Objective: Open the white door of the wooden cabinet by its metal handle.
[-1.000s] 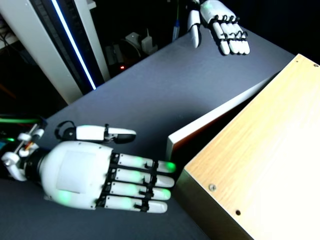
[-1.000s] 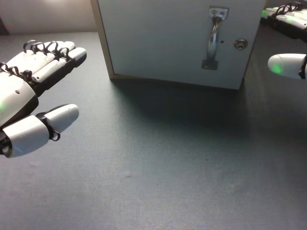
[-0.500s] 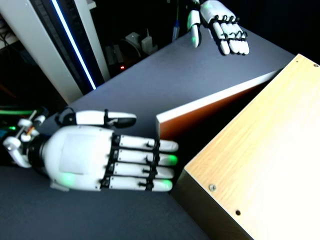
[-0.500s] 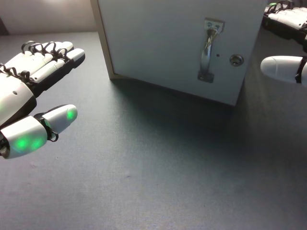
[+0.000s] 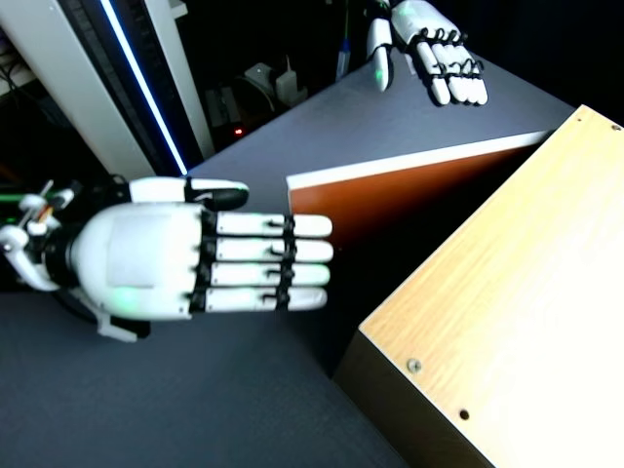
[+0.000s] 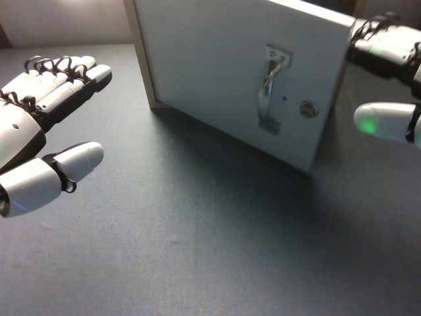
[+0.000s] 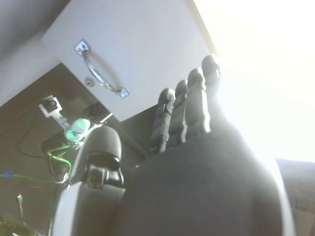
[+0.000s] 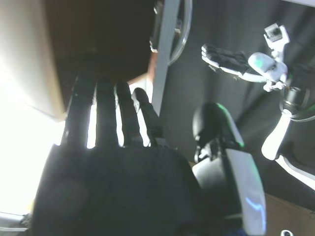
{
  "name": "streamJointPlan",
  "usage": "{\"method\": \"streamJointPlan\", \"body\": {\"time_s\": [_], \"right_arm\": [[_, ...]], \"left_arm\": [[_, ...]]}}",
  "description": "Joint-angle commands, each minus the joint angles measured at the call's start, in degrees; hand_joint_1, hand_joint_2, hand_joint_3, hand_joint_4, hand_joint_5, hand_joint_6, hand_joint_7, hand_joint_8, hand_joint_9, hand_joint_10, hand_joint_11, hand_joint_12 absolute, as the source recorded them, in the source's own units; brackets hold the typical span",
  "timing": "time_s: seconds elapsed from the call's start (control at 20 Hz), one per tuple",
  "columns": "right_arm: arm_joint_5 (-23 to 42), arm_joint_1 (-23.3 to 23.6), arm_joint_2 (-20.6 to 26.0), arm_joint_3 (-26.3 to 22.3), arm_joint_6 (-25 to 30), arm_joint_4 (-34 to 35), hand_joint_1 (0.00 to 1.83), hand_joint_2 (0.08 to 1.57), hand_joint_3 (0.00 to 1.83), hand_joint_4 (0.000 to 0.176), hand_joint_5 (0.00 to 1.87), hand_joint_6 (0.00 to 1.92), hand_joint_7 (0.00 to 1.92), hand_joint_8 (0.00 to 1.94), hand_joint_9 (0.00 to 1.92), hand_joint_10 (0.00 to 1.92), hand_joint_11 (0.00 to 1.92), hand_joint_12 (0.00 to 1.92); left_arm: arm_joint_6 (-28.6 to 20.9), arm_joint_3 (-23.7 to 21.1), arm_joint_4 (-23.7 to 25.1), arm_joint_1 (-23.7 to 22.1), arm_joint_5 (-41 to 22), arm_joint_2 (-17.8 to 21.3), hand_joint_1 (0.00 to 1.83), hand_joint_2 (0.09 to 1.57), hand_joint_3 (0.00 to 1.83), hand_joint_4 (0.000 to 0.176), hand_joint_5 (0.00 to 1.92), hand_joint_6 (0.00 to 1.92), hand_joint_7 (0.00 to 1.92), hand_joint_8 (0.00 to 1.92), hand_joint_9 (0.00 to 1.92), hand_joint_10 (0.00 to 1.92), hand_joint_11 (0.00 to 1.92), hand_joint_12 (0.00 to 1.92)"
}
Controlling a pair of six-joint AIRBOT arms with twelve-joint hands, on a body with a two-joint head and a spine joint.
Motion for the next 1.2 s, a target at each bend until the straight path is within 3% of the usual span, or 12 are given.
{"method": "streamJointPlan", "body": {"time_s": [0.0,0.3,0.6,0.85,1.0,1.05,1.15], "right_arm": [[7.41,0.53,0.29,-0.13,0.49,1.60,0.00,1.43,0.01,0.000,0.00,0.00,0.00,0.00,0.00,0.00,0.00,0.00],[8.34,0.55,0.29,-1.28,3.42,-3.81,0.00,1.34,0.00,0.000,0.00,0.00,0.00,0.00,0.00,0.00,0.00,0.00],[9.69,1.36,-1.42,-1.62,5.36,-7.41,0.00,1.39,0.00,0.000,0.00,0.00,0.00,0.00,0.00,0.00,0.08,0.04],[9.89,2.83,-5.18,-0.93,6.10,-9.99,0.00,1.43,0.01,0.000,0.00,0.00,0.00,0.00,0.00,0.00,0.00,0.00],[9.91,2.97,-7.27,-0.74,6.40,-10.97,0.00,1.44,0.01,0.000,0.00,0.00,0.00,0.00,0.00,0.00,0.02,0.01],[9.91,3.13,-7.95,-0.69,6.65,-11.34,0.00,1.43,0.01,0.000,0.00,0.00,0.00,0.00,0.00,0.00,0.00,0.00],[9.88,3.89,-9.40,-0.20,7.74,-12.64,0.03,1.44,0.01,0.000,0.01,0.00,0.00,0.00,0.00,0.00,0.00,0.00]], "left_arm": [[-0.20,0.29,-0.37,-0.28,-7.09,0.14,0.00,1.57,0.04,0.000,0.07,0.00,0.00,0.00,0.00,0.00,0.00,0.17],[-0.27,0.41,-0.52,-0.31,-7.11,0.24,0.00,1.57,0.02,0.000,0.07,0.00,0.01,0.00,0.00,0.00,0.00,0.18],[-0.26,0.56,-1.24,-0.31,-7.22,0.25,0.00,1.56,0.02,0.000,0.06,0.00,0.01,0.00,0.01,0.00,0.00,0.16],[-0.05,0.82,-2.10,-0.29,-6.98,0.16,0.00,1.56,0.00,0.000,0.07,0.00,0.02,0.00,0.03,0.00,0.00,0.24],[0.09,0.88,-2.40,-0.29,-6.87,0.11,0.00,1.46,0.00,0.000,0.08,0.00,0.00,0.00,0.00,0.00,0.00,0.12],[0.12,0.88,-2.43,-0.29,-6.79,0.11,0.00,1.45,0.00,0.000,0.05,0.01,0.00,0.00,0.00,0.00,0.00,0.02],[0.16,0.89,-2.60,-0.28,-6.58,0.11,0.00,1.50,0.01,0.000,0.04,0.01,0.00,0.00,0.00,0.00,0.00,0.00]]}}
